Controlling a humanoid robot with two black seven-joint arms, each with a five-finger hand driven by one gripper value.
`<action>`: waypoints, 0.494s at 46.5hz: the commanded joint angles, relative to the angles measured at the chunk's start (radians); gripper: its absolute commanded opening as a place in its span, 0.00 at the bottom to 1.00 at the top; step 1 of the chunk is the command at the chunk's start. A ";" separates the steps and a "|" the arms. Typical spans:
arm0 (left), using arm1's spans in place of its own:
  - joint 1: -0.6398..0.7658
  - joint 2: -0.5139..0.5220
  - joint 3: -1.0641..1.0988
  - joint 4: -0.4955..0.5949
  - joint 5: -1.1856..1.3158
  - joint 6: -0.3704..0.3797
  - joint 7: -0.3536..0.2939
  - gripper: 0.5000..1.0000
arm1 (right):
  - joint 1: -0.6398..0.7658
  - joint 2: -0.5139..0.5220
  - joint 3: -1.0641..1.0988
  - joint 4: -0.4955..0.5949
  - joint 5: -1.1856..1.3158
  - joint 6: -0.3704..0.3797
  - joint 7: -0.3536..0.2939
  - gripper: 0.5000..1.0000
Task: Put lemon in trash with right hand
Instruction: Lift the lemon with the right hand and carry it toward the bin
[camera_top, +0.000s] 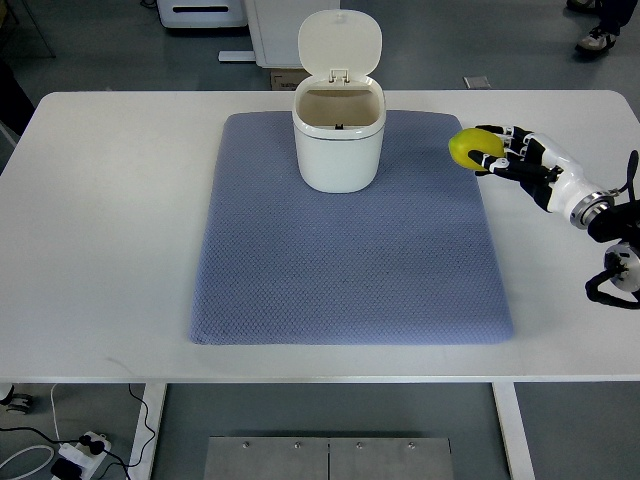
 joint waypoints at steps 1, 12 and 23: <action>0.000 0.000 0.000 0.000 0.000 0.000 0.000 1.00 | 0.032 -0.013 -0.012 -0.002 0.020 0.000 -0.009 0.00; -0.001 0.000 0.000 0.000 0.000 0.000 0.000 1.00 | 0.154 -0.036 -0.093 -0.005 0.088 -0.015 -0.027 0.00; 0.000 0.000 0.000 0.000 0.000 0.000 0.000 1.00 | 0.294 -0.034 -0.228 -0.020 0.157 -0.043 -0.045 0.00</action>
